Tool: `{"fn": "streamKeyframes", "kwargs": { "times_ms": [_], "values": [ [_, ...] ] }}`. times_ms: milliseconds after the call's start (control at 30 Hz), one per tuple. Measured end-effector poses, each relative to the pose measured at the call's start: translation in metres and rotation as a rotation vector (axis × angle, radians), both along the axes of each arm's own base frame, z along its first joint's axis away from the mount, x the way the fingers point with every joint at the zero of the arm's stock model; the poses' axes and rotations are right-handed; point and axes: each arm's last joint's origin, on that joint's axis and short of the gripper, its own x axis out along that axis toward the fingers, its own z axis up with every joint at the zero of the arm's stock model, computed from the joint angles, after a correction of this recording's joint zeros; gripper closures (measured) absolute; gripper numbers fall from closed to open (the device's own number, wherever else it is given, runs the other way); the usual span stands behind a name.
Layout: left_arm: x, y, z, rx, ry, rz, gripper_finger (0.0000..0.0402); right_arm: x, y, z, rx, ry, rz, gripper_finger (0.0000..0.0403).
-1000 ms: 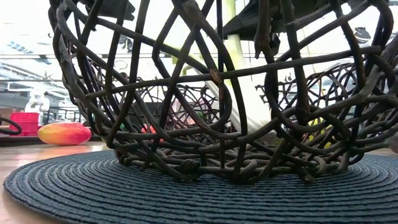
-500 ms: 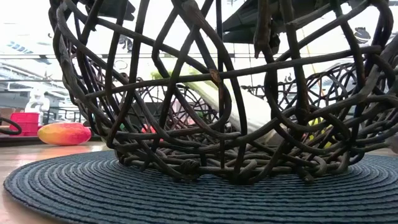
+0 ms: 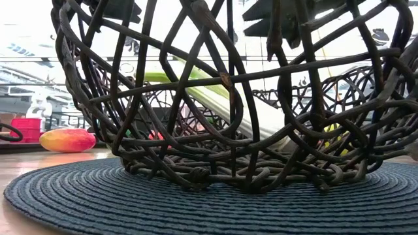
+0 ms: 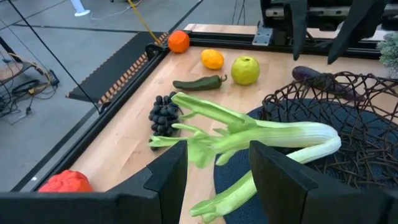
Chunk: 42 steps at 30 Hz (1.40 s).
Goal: Build produce basket
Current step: Put the orange carrot into the black mesh basket
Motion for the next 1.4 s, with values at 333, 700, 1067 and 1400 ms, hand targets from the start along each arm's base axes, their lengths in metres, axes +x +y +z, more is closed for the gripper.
{"fn": "streamKeyframes", "kwargs": {
  "times_ms": [333,700,1067,1400],
  "values": [
    [-0.001,-0.003,0.000,-0.035,-0.008,-0.007,0.0229,-0.023,0.001,0.011,0.086,0.059,0.038,0.0234],
    [-0.026,-0.054,-0.005,-0.078,0.048,-0.265,0.0229,-0.031,0.012,0.003,0.102,0.154,0.113,0.0234],
    [-0.039,-0.101,-0.048,-0.241,0.280,-0.226,0.0229,-0.033,0.013,0.002,0.092,0.180,0.150,0.0235],
    [-0.043,-0.152,-0.104,-0.243,0.625,-0.366,0.0229,-0.034,0.013,0.004,0.093,0.167,0.151,0.0235]
  ]
}}
